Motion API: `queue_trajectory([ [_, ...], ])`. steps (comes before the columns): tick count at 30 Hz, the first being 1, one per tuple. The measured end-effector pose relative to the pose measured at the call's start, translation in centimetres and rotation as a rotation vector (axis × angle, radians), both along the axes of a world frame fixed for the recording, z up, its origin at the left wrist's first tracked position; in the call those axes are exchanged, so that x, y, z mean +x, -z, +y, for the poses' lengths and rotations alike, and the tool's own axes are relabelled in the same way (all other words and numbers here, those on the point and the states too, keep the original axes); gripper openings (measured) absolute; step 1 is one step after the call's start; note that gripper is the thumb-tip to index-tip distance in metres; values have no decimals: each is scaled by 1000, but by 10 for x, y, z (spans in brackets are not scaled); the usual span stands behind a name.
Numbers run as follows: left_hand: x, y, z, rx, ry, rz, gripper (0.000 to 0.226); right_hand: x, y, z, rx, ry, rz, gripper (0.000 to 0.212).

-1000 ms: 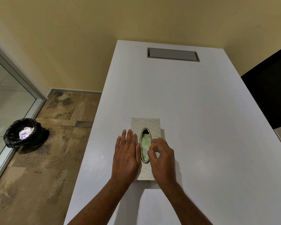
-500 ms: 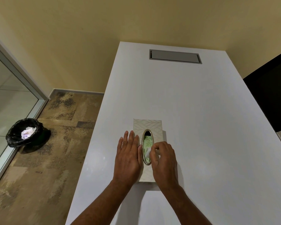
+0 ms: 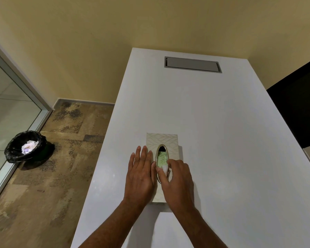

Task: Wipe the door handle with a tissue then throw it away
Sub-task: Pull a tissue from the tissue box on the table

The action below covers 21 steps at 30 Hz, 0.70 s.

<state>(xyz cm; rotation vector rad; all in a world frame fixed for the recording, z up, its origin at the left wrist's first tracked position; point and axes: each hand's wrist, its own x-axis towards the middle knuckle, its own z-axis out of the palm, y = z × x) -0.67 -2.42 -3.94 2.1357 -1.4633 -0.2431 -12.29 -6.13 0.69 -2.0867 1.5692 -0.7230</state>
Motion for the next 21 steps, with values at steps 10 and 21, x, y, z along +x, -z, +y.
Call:
queue_trajectory([
  [10, -1, 2, 0, -22, -10, -16, 53, -8, 1, 8, 12, 59, -39, 10],
  [21, 0, 0, -2, 29, 18, -3, 61, 2, -7, 7, -4, 129, -198, 10],
])
